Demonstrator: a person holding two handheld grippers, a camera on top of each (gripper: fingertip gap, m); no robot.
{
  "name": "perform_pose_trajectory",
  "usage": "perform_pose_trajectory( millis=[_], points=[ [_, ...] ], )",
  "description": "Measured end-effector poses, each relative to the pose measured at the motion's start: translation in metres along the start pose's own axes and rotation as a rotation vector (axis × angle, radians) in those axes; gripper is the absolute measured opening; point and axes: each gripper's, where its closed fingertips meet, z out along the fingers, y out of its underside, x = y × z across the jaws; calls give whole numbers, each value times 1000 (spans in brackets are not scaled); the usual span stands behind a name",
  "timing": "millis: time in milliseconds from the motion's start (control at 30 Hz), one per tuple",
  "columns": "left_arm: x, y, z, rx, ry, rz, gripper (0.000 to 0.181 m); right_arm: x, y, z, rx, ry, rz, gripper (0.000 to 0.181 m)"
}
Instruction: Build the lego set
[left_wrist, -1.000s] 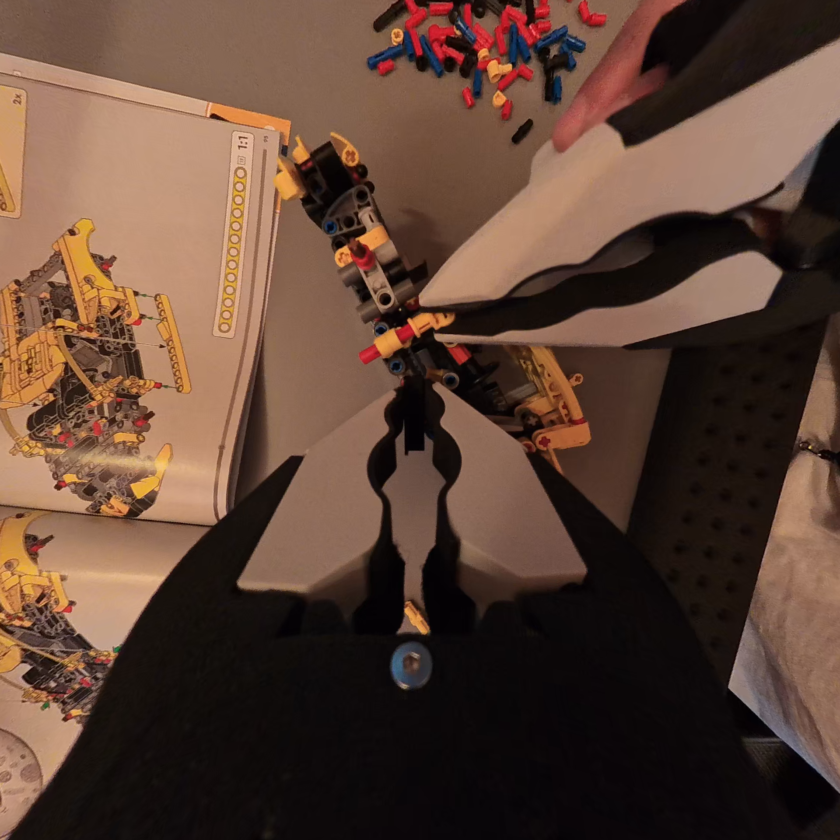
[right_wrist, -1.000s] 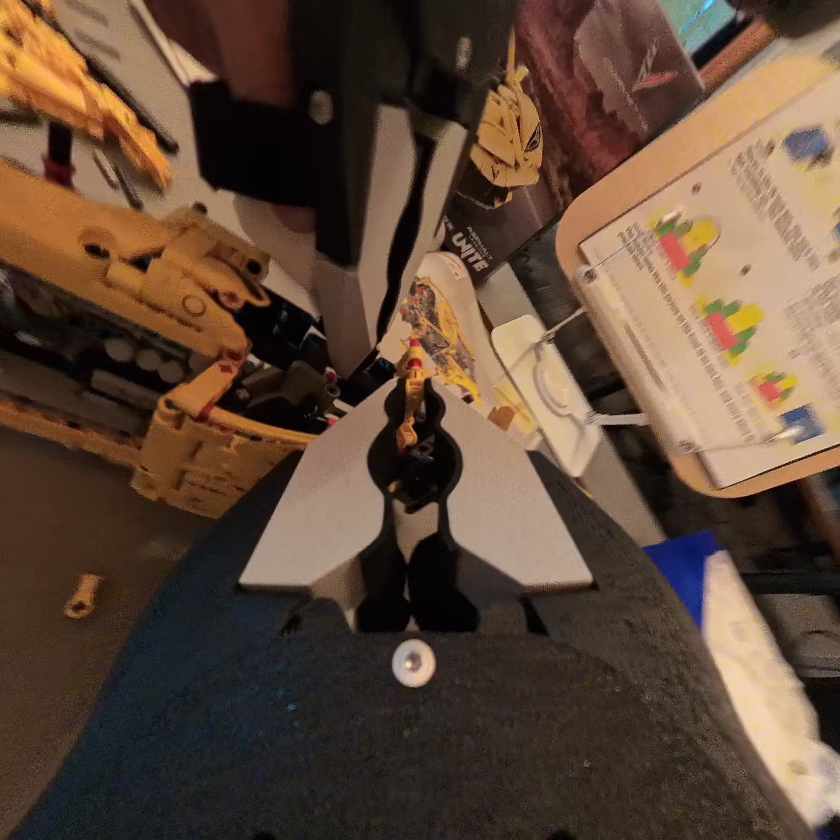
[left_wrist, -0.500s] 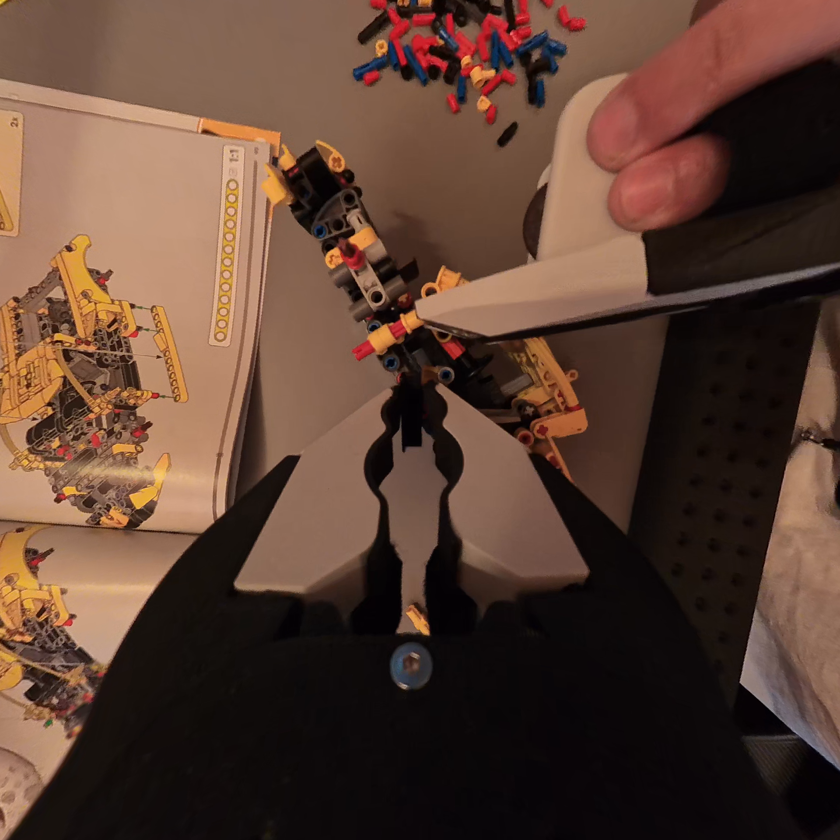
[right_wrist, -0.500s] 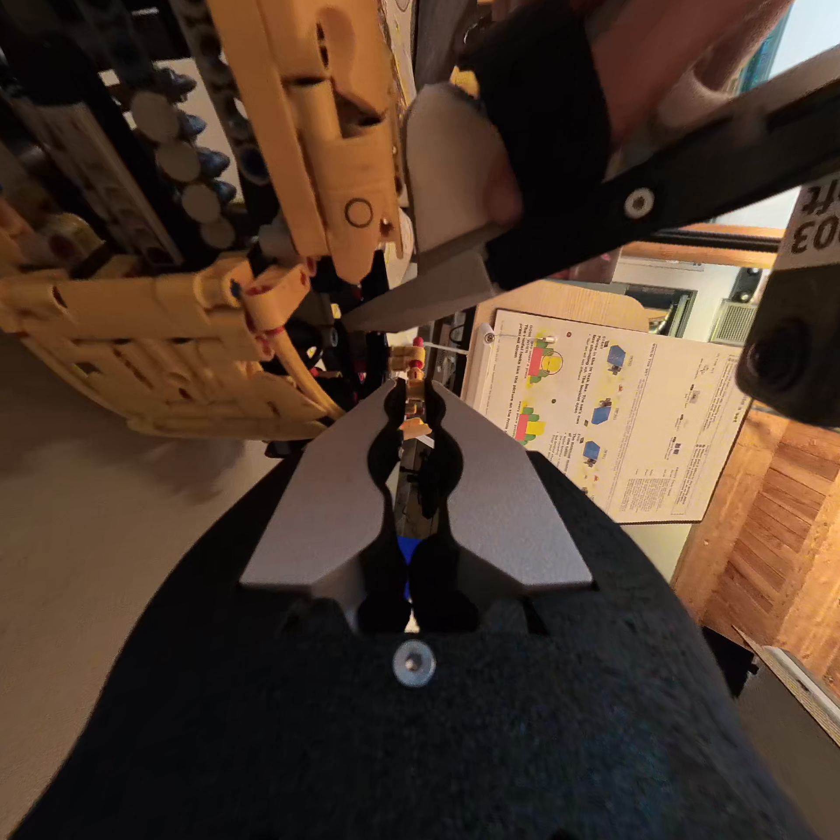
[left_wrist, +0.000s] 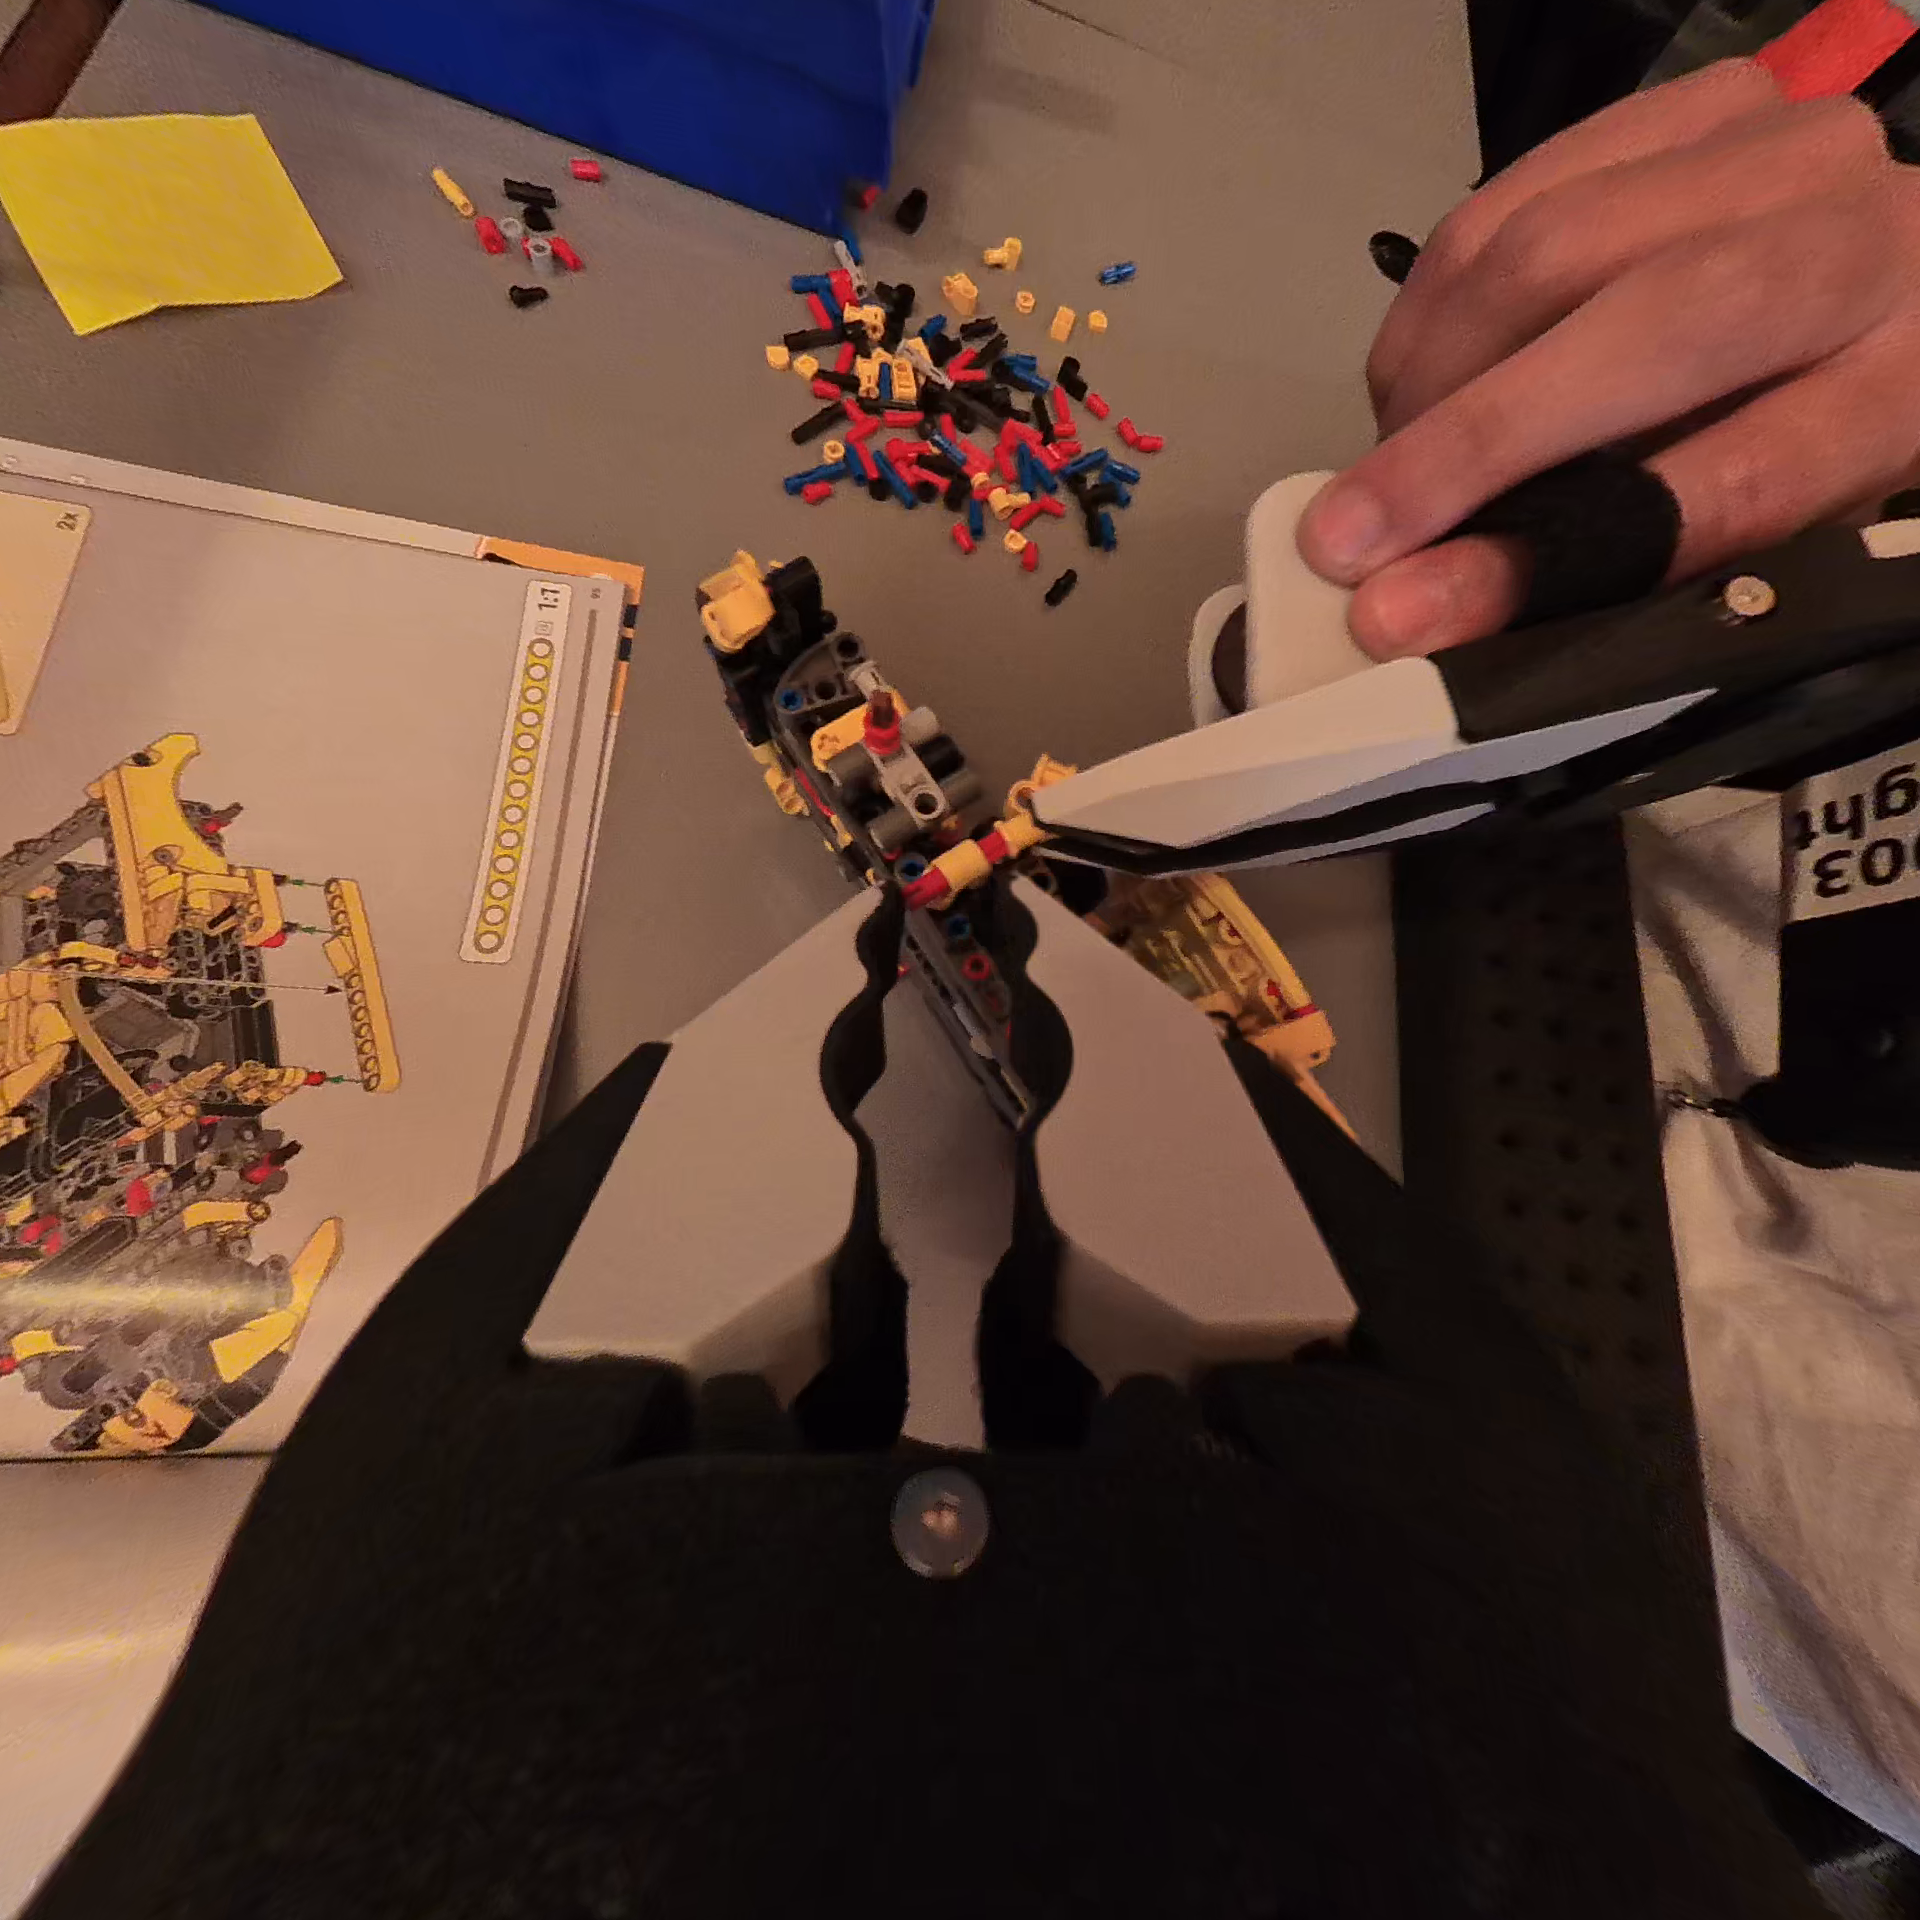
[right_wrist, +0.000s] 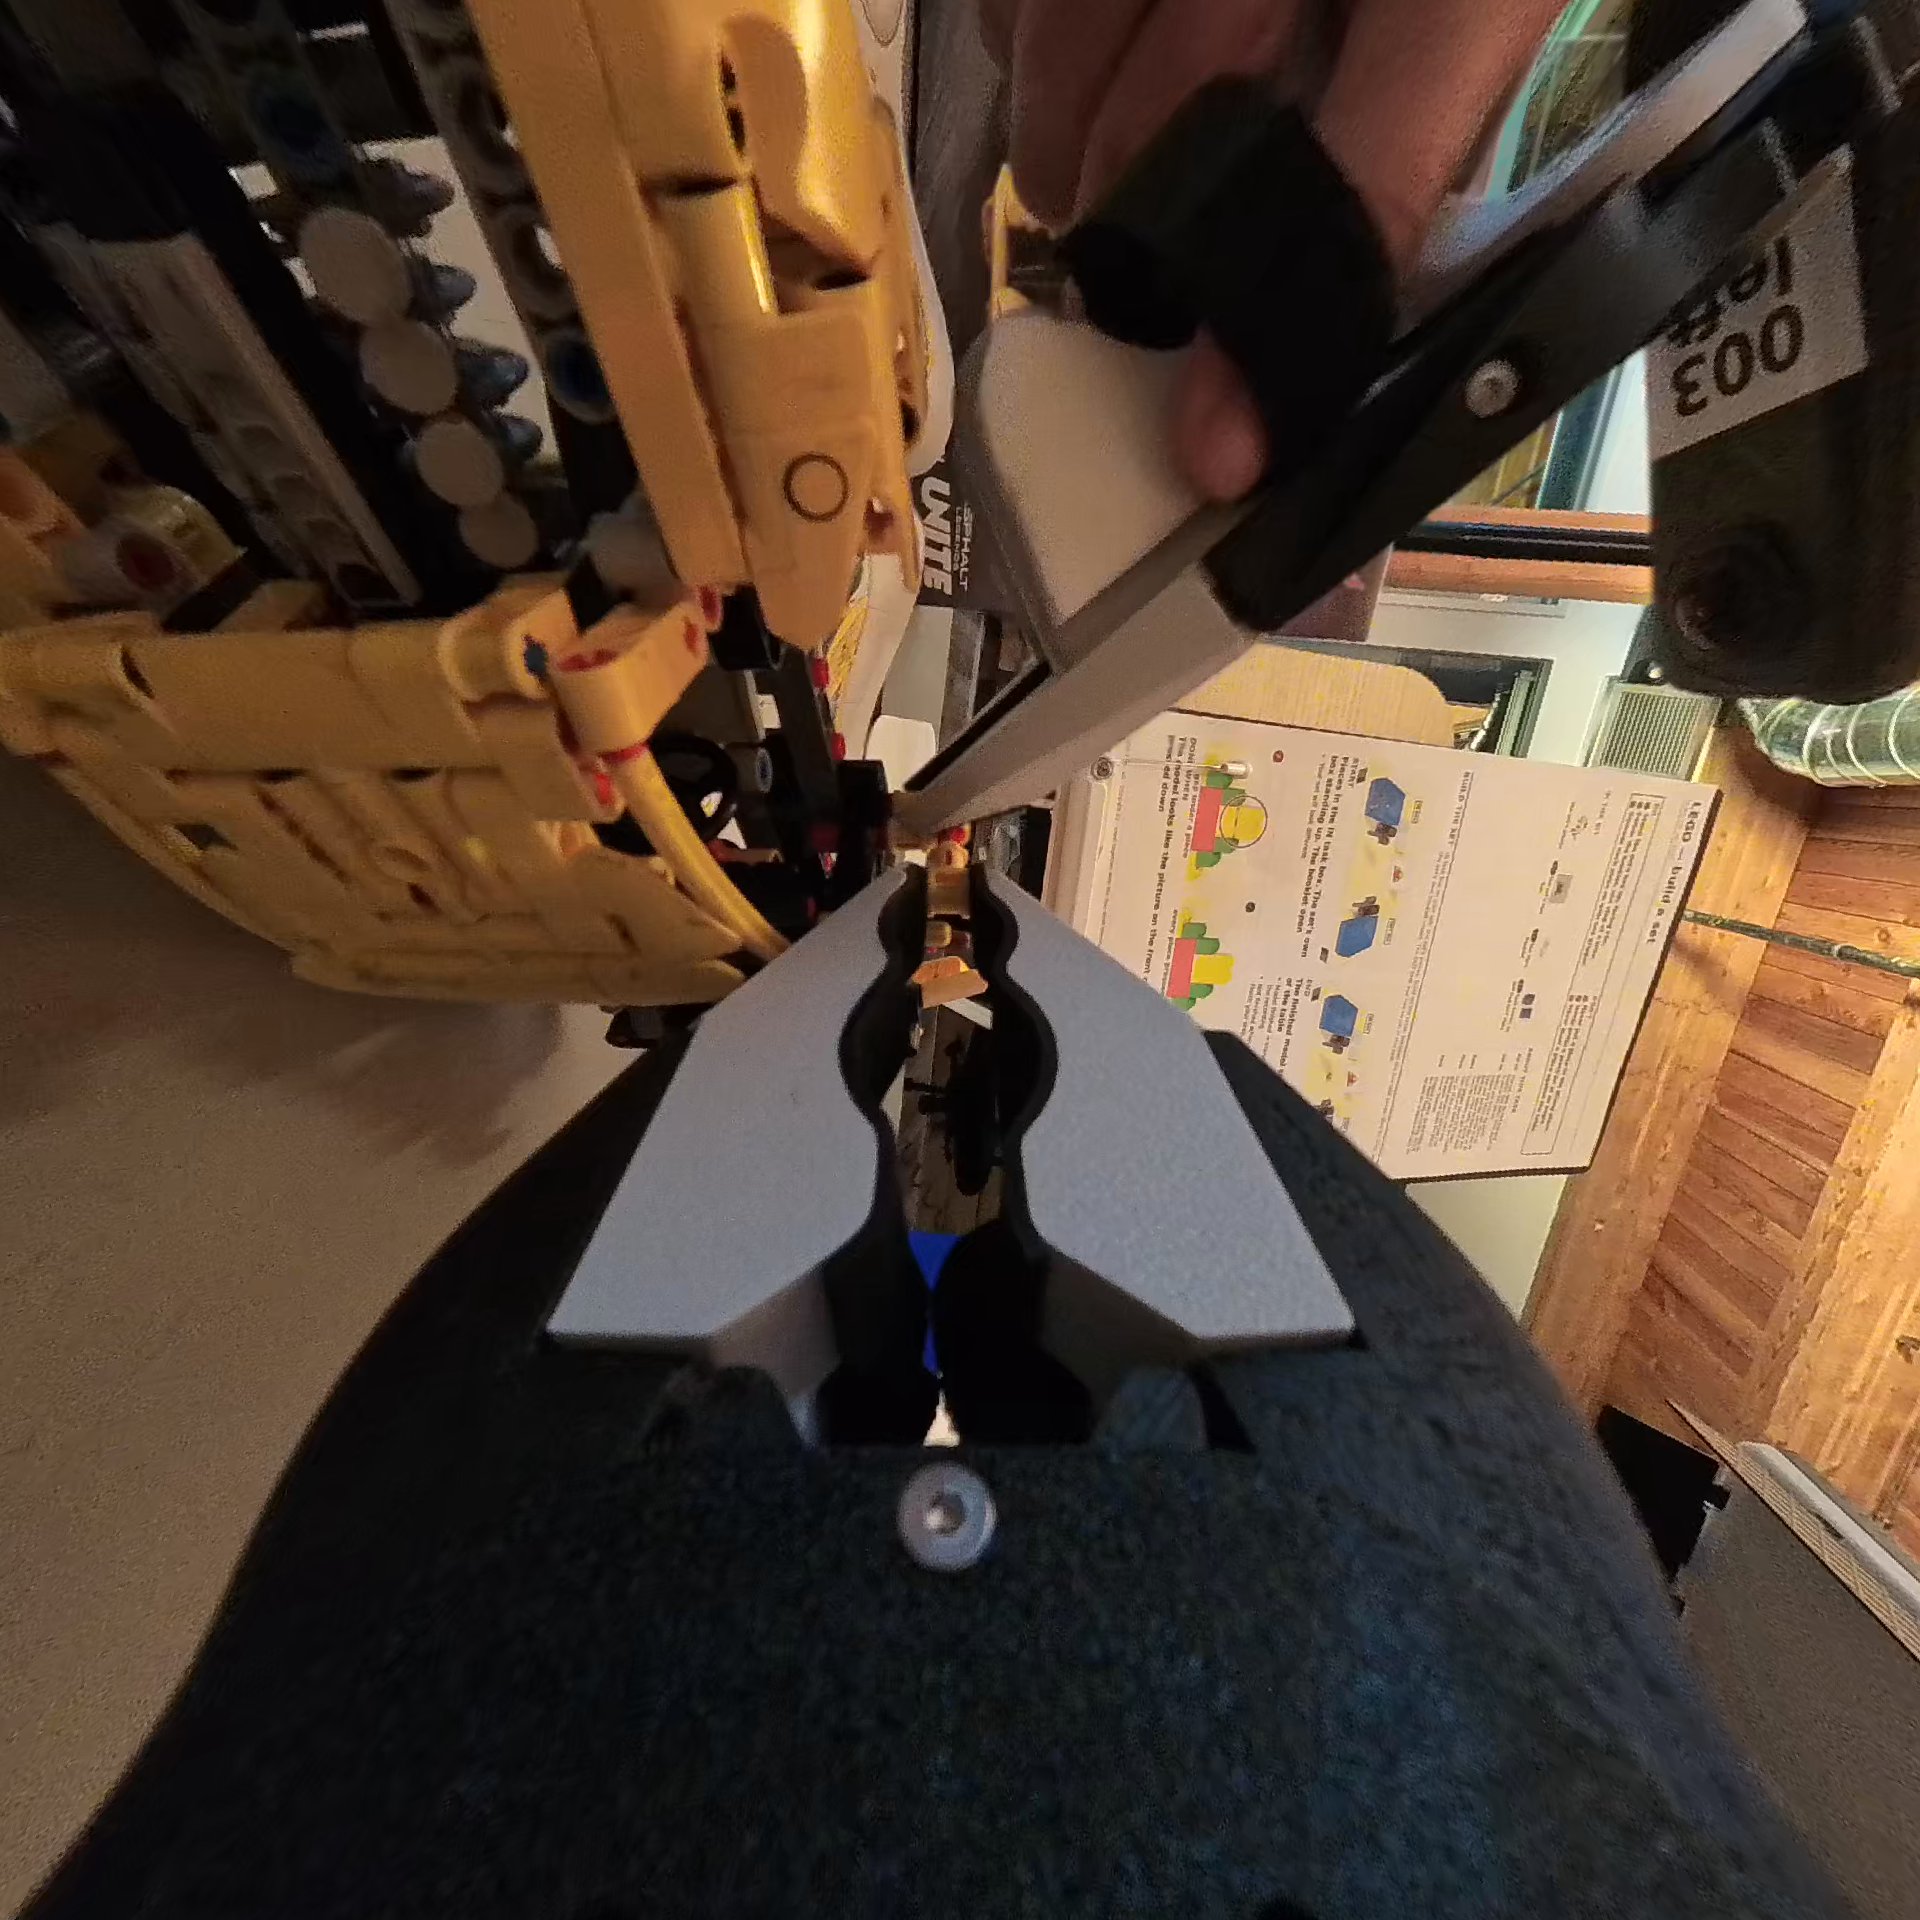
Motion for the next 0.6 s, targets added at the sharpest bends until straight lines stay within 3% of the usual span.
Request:
perform_pose_trajectory(
  millis=[467,600],
  points=[
    [2,-2,4,16,-49,169,14,-1,3,-4,43,4,8,6],
    [7,-1,5,15,-4,140,10,-2,3,-10,60,-45,226,7]
  ],
)
